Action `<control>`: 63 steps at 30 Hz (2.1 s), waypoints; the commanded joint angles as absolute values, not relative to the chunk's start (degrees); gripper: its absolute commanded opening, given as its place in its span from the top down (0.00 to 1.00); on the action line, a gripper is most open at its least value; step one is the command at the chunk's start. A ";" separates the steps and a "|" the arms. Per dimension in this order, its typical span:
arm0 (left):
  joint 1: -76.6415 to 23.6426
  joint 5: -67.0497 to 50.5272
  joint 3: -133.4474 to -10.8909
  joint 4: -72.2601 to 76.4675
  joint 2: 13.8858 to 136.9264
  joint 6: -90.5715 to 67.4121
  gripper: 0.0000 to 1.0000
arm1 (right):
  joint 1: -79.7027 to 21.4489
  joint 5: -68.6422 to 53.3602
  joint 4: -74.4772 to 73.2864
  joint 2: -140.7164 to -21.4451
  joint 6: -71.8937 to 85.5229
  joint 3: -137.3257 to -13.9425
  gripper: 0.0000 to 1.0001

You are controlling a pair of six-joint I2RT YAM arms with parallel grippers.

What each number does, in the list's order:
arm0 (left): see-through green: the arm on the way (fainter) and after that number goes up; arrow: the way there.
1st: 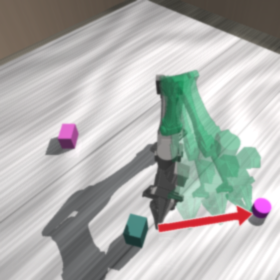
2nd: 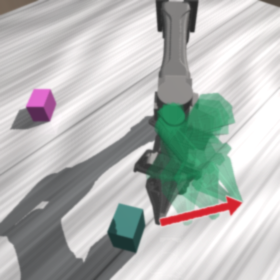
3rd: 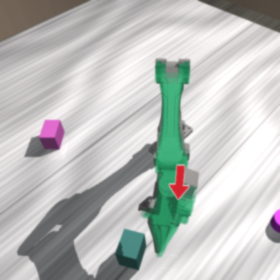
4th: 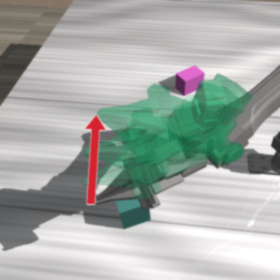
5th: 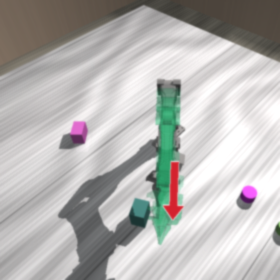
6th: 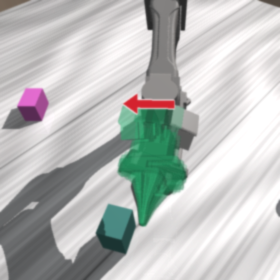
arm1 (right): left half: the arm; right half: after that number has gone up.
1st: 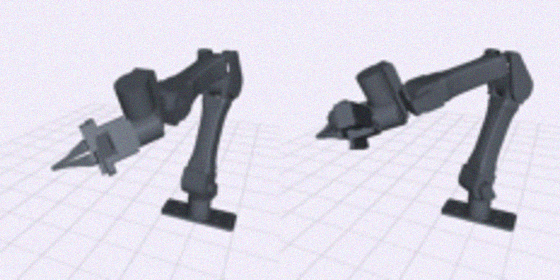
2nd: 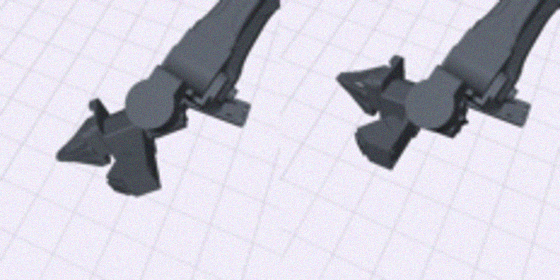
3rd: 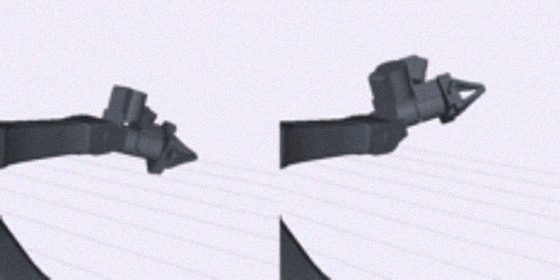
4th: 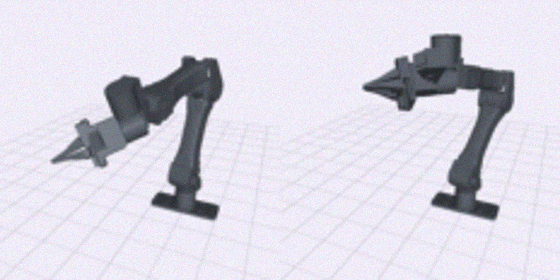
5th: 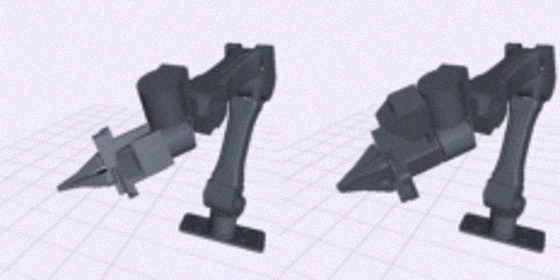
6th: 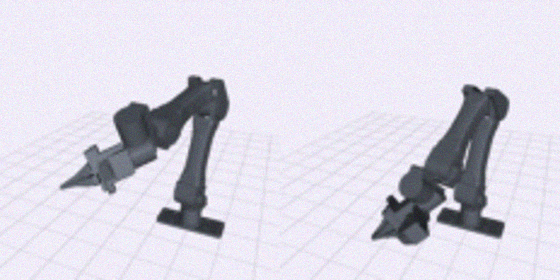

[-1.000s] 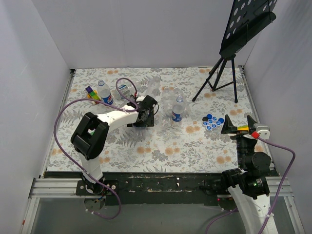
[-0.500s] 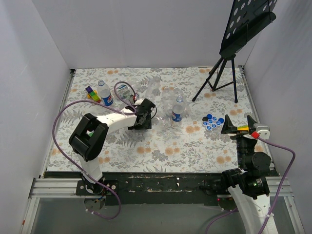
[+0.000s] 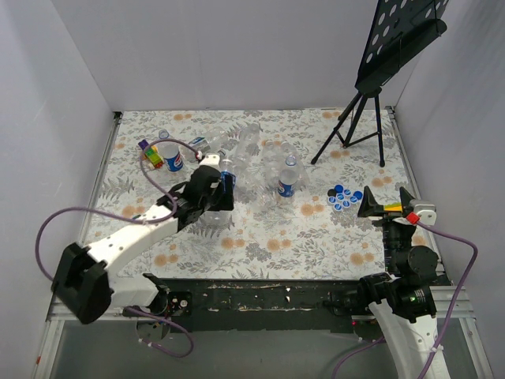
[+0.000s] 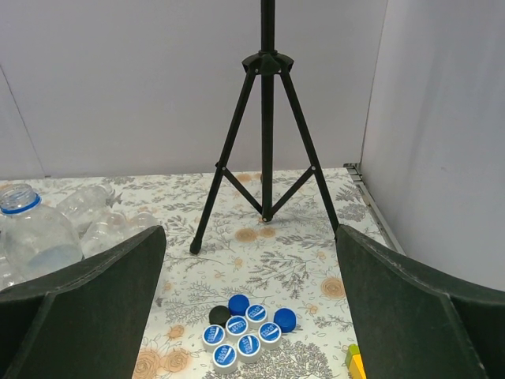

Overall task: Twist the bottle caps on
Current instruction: Pick up the plastic bottle at the center of the board.

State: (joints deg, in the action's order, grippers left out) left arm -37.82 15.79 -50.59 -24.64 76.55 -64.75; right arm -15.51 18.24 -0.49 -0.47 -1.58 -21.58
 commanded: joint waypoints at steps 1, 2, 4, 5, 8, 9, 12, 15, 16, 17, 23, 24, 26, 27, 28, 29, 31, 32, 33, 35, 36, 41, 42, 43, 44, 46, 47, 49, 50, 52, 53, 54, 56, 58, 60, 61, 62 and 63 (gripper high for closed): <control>-37.62 8.37 -46.16 -14.34 61.12 -56.44 0.71 | -15.82 18.89 0.09 2.64 -0.70 -24.08 0.04; -37.53 6.87 -44.84 -13.20 58.39 -55.21 0.71 | -15.82 18.81 -1.83 1.94 -0.44 -24.69 0.04; -37.62 3.97 -42.20 -10.82 52.85 -53.01 0.73 | -15.82 19.07 -4.12 0.36 1.13 -26.36 0.04; -37.62 2.39 -41.14 -9.68 50.04 -51.52 0.73 | -15.82 19.25 -5.26 -1.65 2.01 -27.24 0.04; -37.62 -2.26 -37.72 -6.43 42.39 -48.00 0.72 | -15.82 19.07 -9.39 -5.08 5.79 -29.87 0.04; -37.53 -3.68 -36.66 -5.63 39.84 -46.42 0.72 | -15.82 19.07 -11.23 -6.40 6.93 -30.93 0.04; -37.62 -10.80 -33.58 -4.05 33.42 -40.53 0.80 | -15.82 13.38 -15.89 -11.32 7.12 -34.88 0.04; -37.62 -12.22 -31.91 -4.13 28.05 -38.15 0.85 | -15.82 6.44 -20.55 -17.47 8.69 -38.40 0.04; -37.62 -12.04 -31.21 -4.13 25.86 -37.36 0.86 | -15.82 4.33 -22.22 -19.75 9.14 -39.28 0.03; -37.62 -12.04 -30.42 -4.30 24.27 -36.83 0.87 | -15.82 1.17 -23.98 -22.39 9.23 -40.07 0.03; -37.53 -15.20 -26.90 -4.75 16.45 -35.16 0.91 | -15.82 3.95 -30.49 -33.91 14.32 -41.40 0.03; -37.62 -15.55 -26.20 -4.22 15.22 -35.50 0.91 | -15.82 5.52 -32.41 -36.54 15.37 -41.92 0.03; -37.62 -16.60 -24.79 -3.69 13.11 -35.42 0.91 | -15.82 5.46 -35.41 -41.63 16.44 -43.93 0.07; -37.62 -17.39 -24.00 -3.52 12.14 -35.16 0.92 | -15.82 3.27 -35.77 -43.84 15.48 -45.08 0.16; -37.62 -18.45 -23.21 -3.17 11.35 -34.46 0.94 | -15.82 0.55 -36.03 -45.16 14.86 -46.04 0.23; -37.62 -19.76 -22.42 -2.64 10.64 -33.93 0.96 | -15.82 -3.47 -35.34 -45.96 13.90 -46.84 0.29; -37.53 -21.87 -21.19 -1.06 10.02 -33.49 0.97 | -15.82 -8.76 -33.15 -45.27 11.96 -47.72 0.32; -37.62 -22.58 -20.92 -0.53 10.11 -33.31 0.97 | -15.82 -10.36 -32.00 -44.22 11.43 -48.25 0.32; -37.62 -22.76 -20.83 -0.35 10.63 -33.22 0.97 | -15.82 -12.29 -30.77 -43.16 10.73 -48.86 0.33; -37.62 -23.64 -21.27 -0.35 12.91 -33.13 0.97 | -15.82 -16.42 -29.88 -41.58 9.32 -51.14 0.32; -37.62 -24.43 -21.53 1.39 14.05 -33.13 0.97 | -15.82 -18.96 -29.88 -41.22 8.79 -52.54 0.33; -37.53 -29.08 -24.60 4.65 22.40 -32.61 0.97 | -15.91 -33.02 -25.68 -39.91 9.40 -57.21 0.24; -37.62 -30.22 -25.13 5.44 24.33 -32.61 0.97 | -15.91 -37.05 -23.31 -39.64 10.54 -57.48 0.22; -37.62 -31.10 -26.01 6.58 26.00 -32.52 0.97 | -16.00 -39.44 -20.94 -39.55 11.68 -57.57 0.20; -37.53 -32.07 -26.62 7.64 27.93 -32.35 0.97 | -16.08 -41.72 -18.83 -39.38 12.73 -57.66 0.18; -37.62 -33.83 -28.03 9.57 31.36 -31.99 0.97 | -16.43 -44.72 -14.70 -39.20 14.49 -57.74 0.17; -37.62 -34.62 -28.56 10.28 33.03 -32.08 0.97 | -16.44 -46.04 -12.76 -39.29 15.02 -57.66 0.17; -37.62 -36.20 -29.18 11.77 35.41 -32.78 0.97 | -16.96 -48.50 -8.55 -39.46 16.78 -57.05 0.16; -37.62 -36.99 -29.09 12.65 36.29 -33.39 0.97 | -17.05 -49.56 -5.92 -39.64 18.18 -56.43 0.16; -37.62 -38.05 -28.31 14.49 37.09 -34.80 0.97 | -18.27 -51.32 -0.99 -40.07 20.56 -55.38 0.16; -37.62 -38.14 -27.60 14.94 37.18 -35.41 0.97 | -18.98 -51.68 1.30 -40.43 21.18 -55.20 0.17; -37.62 -38.41 -26.99 15.46 37.18 -35.94 0.97 | -20.20 -51.42 2.80 -40.86 21.44 -55.02 0.17; -37.62 -38.41 -25.93 15.56 36.83 -36.47 0.97 | -23.27 -50.28 5.17 -42.09 21.45 -55.11 0.17; -37.62 -38.15 -25.23 15.73 36.39 -37.35 0.97 | -27.40 -48.35 7.11 -43.94 20.92 -55.11 0.17; -37.53 -38.14 -24.61 16.17 36.12 -38.14 0.97 | -32.58 -45.54 7.56 -46.74 19.08 -55.63 0.17; -37.62 -38.14 -24.44 16.17 36.12 -38.32 0.97 | -35.22 -43.61 7.30 -47.80 17.85 -56.07 0.18; -37.62 -38.06 -24.26 16.08 36.12 -38.49 0.97 | -37.51 -41.85 7.47 -48.86 17.15 -56.42 0.18; -37.53 -38.06 -24.17 16.00 36.04 -38.50 0.97 | -39.10 -40.70 7.82 -49.74 16.44 -56.69 0.18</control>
